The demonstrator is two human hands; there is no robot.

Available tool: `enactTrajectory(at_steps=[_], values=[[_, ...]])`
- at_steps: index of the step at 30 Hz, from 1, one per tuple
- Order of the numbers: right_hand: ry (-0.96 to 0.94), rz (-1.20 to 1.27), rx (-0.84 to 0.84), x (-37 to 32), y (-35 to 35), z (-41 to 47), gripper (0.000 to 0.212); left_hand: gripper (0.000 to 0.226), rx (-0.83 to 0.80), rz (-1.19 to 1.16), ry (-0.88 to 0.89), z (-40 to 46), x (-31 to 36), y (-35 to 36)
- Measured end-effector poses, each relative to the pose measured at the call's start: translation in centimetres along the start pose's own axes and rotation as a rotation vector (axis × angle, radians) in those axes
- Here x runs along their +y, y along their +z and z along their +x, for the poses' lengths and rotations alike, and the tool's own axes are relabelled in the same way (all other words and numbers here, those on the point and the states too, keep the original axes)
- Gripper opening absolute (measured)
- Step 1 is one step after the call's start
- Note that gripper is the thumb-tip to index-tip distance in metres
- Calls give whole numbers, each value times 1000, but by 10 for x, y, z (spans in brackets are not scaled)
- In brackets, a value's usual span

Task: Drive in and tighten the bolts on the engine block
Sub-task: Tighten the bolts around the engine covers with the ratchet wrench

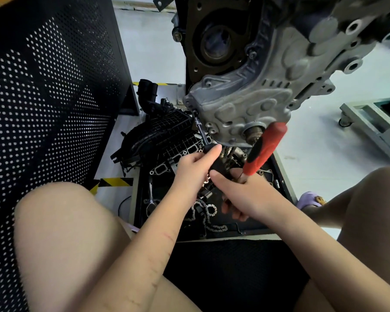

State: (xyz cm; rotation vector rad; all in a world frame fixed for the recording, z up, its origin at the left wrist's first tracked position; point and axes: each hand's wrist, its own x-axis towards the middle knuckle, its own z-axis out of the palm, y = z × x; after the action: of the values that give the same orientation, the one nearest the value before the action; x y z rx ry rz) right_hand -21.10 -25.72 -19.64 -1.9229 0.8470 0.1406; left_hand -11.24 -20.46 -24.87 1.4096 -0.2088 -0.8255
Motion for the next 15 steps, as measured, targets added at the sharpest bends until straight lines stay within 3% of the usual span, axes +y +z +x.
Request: enactTrajectory(at_steps=[3,6,9,15], values=[[-35,-208,93,2,2,0,45,35,17,76,45,-2,-3,0],[-38,-222,101,1,0,0,48,37,-43,112,-61,0,-1,-1],[-3,-19,-13,1,-2,1,50,37,-167,157,-149,-1,2,0],[165,574,-283,5,-6,5,62,37,-128,47,-132,-3,6,2]])
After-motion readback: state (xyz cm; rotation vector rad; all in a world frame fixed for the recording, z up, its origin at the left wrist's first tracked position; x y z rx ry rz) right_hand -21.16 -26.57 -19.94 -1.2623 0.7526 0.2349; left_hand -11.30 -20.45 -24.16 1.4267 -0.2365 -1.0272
